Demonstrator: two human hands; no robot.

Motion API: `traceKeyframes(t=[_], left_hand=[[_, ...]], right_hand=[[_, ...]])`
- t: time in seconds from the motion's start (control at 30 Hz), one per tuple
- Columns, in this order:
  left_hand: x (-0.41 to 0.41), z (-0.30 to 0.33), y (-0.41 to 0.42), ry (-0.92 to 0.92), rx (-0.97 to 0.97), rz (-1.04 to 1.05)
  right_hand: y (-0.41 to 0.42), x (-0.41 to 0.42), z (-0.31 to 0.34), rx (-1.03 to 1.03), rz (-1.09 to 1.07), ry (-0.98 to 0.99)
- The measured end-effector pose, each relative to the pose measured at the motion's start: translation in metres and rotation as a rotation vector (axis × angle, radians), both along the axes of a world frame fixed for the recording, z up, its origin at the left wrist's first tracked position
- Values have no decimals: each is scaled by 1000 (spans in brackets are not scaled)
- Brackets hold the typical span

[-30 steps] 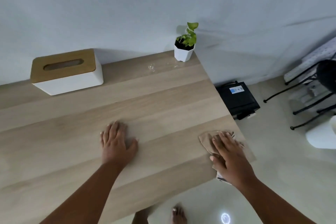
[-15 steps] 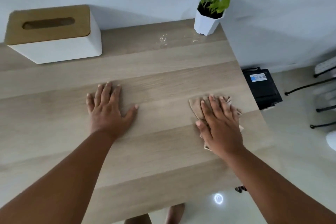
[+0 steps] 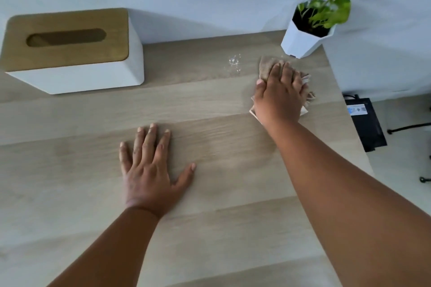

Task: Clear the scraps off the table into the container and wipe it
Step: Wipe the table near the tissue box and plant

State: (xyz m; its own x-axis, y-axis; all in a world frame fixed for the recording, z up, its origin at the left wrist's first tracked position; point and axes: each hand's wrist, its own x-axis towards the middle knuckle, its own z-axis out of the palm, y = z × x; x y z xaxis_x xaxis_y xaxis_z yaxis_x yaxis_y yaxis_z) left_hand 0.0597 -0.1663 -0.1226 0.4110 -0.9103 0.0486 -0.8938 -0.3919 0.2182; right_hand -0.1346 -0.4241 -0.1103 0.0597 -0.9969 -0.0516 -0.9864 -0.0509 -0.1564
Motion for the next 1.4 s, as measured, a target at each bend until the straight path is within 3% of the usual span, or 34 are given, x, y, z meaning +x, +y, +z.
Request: traceKeyframes(t=[0.23, 0.4, 0.57, 0.67, 0.77, 0.83, 0.97, 1.07, 1.13, 1.27, 1.4], left_hand=[[0, 3, -1, 15, 44, 5], [0, 5, -2, 20, 64, 6], [0, 5, -1, 30, 75, 1], [0, 5, -2, 32, 70, -1], [-1, 5, -2, 26, 56, -4], [0, 4, -2, 20, 55, -8], [1, 2, -1, 16, 68, -12], [1, 3, -1, 17, 70, -13], [1, 2, -2, 12, 67, -15], [2, 0, -1, 8, 52, -22], [2, 1, -1, 10, 58, -19]], right_hand=[[-31, 49, 2, 32, -5, -30], [-18, 52, 5, 30, 263, -7], [16, 3, 9, -44, 538, 90], [13, 0, 10, -53, 433, 104], [-4, 37, 10, -14, 256, 56], [-12, 66, 12, 22, 254, 46], [19, 82, 15, 39, 619, 47], [60, 36, 17, 53, 936, 69], [66, -7, 15, 55, 998, 69], [43, -36, 15, 13, 752, 51], [16, 34, 10, -13, 316, 69]])
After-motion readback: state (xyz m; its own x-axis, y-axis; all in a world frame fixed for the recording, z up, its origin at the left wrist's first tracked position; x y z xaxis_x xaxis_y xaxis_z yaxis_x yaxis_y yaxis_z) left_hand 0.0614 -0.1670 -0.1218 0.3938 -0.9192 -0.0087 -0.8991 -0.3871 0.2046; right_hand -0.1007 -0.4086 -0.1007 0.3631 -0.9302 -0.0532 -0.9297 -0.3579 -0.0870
